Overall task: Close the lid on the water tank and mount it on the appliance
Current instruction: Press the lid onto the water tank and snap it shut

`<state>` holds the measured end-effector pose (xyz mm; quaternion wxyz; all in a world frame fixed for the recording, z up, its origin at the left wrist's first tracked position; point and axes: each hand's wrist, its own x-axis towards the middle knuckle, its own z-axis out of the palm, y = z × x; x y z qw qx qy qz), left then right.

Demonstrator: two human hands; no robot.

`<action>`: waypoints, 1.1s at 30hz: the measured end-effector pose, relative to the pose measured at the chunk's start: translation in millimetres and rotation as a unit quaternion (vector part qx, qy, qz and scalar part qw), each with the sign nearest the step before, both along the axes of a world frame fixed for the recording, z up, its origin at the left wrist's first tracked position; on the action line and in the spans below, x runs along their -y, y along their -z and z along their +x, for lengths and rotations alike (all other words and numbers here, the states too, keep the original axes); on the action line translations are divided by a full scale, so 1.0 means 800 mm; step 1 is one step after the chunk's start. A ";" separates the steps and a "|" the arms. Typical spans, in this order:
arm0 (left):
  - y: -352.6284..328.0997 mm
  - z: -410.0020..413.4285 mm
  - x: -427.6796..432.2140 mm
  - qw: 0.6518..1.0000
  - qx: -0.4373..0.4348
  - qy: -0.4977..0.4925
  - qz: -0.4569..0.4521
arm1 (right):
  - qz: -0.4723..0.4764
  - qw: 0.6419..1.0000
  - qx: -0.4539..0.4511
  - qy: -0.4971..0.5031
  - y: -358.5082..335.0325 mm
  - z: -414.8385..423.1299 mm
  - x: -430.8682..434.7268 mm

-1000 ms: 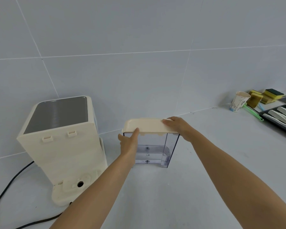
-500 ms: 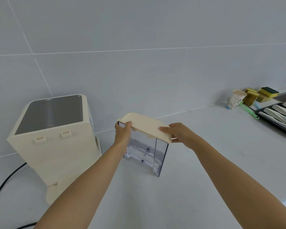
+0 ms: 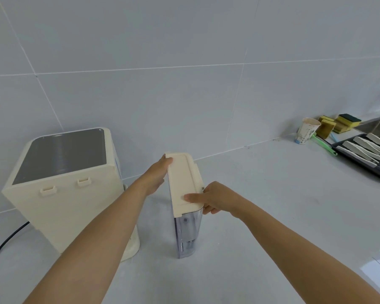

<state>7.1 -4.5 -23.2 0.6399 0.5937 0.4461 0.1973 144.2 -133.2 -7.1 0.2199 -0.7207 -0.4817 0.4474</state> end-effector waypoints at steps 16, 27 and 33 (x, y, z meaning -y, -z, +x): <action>-0.033 -0.020 0.079 0.921 -0.124 -0.005 0.369 | 0.104 0.992 0.071 -0.006 -0.040 0.005 -0.080; -0.031 0.000 0.143 0.810 -0.250 0.200 0.492 | 0.081 0.973 0.193 -0.100 -0.038 -0.036 -0.131; -0.023 -0.001 0.141 0.769 -0.251 0.192 0.556 | 0.110 0.967 0.210 -0.091 -0.029 -0.038 -0.134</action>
